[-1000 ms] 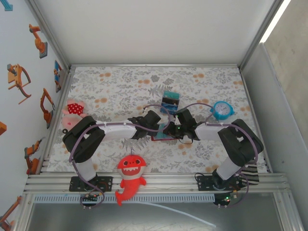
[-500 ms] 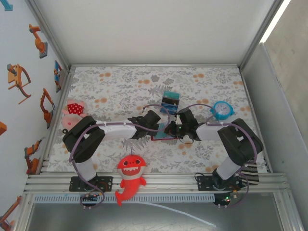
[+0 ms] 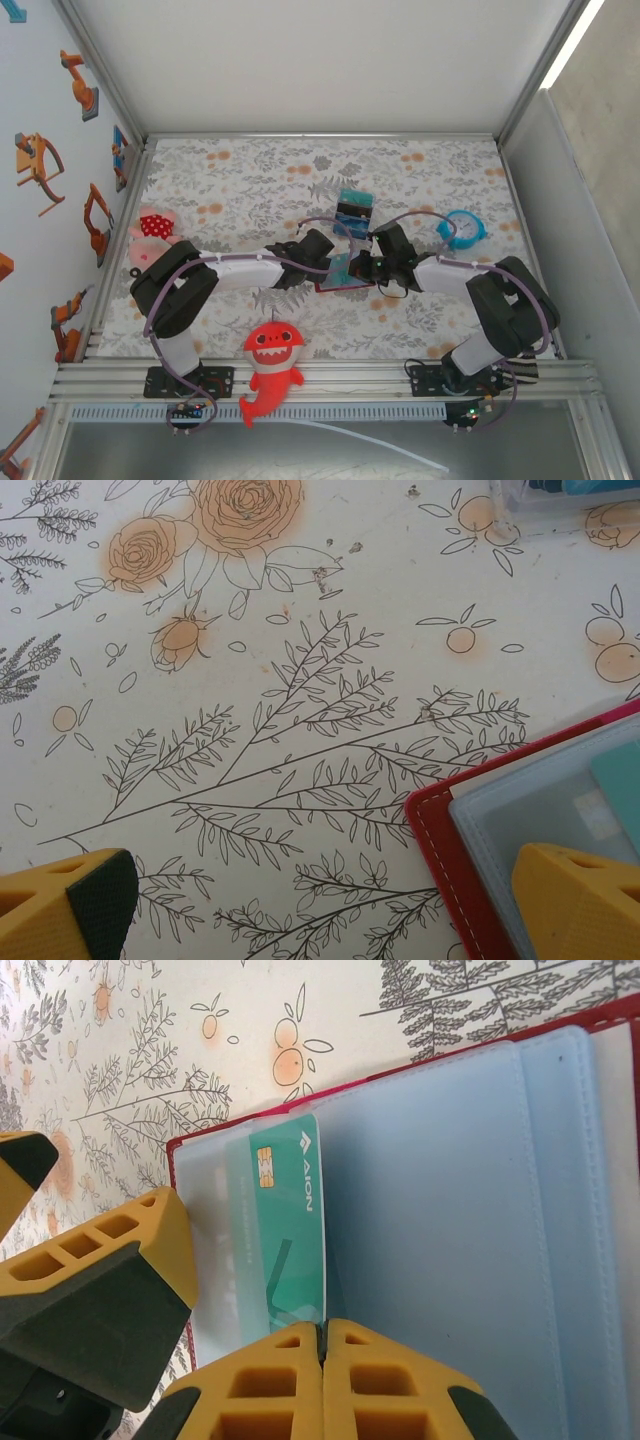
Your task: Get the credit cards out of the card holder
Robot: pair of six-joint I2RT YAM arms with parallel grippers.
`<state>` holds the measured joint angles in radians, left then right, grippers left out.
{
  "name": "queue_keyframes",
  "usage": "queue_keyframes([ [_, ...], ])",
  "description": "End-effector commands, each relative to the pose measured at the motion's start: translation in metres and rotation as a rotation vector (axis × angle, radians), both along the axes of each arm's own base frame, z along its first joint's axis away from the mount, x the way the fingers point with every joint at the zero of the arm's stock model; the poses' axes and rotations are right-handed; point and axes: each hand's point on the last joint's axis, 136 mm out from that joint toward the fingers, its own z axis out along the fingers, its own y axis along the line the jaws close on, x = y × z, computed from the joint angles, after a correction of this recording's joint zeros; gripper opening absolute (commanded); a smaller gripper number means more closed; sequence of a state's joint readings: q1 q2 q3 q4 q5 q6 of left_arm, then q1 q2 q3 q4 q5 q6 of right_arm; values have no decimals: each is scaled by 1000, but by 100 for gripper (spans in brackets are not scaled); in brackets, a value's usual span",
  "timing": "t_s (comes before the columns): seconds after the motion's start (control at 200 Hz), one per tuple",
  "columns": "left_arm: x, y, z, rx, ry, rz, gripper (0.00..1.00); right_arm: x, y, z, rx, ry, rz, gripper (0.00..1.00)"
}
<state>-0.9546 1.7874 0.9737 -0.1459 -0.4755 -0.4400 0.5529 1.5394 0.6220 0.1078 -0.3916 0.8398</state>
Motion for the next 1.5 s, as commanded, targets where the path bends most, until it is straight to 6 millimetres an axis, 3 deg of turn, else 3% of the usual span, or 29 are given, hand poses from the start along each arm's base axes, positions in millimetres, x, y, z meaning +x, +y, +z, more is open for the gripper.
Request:
queue_keyframes([
  [0.0, 0, 2, 0, 42, 3, -41, 97, -3, -10, -12, -57, 30, -9, 0],
  [0.285, 6, -17, 38, -24, -71, -108, 97, -3, -9, -11, -52, 29, -5, 1],
  [0.416, 3, -27, 41, -48, -66, -140, 97, -5, -10, -12, -56, 32, -9, 1],
  [0.646, -1, -35, 23, -27, -17, -166, 97, -5, -11, -11, -57, 28, -14, 1],
  [0.851, -4, -25, 6, 36, 23, -138, 97, -5, -11, -10, -53, 23, -15, 1],
  [1.282, -7, -20, -3, 48, 41, -122, 97, -6, -17, 0, -60, -5, -27, 1],
  [1.492, -7, -24, -6, 43, 52, -134, 97, -6, -9, 0, -14, 1, -11, 5],
])
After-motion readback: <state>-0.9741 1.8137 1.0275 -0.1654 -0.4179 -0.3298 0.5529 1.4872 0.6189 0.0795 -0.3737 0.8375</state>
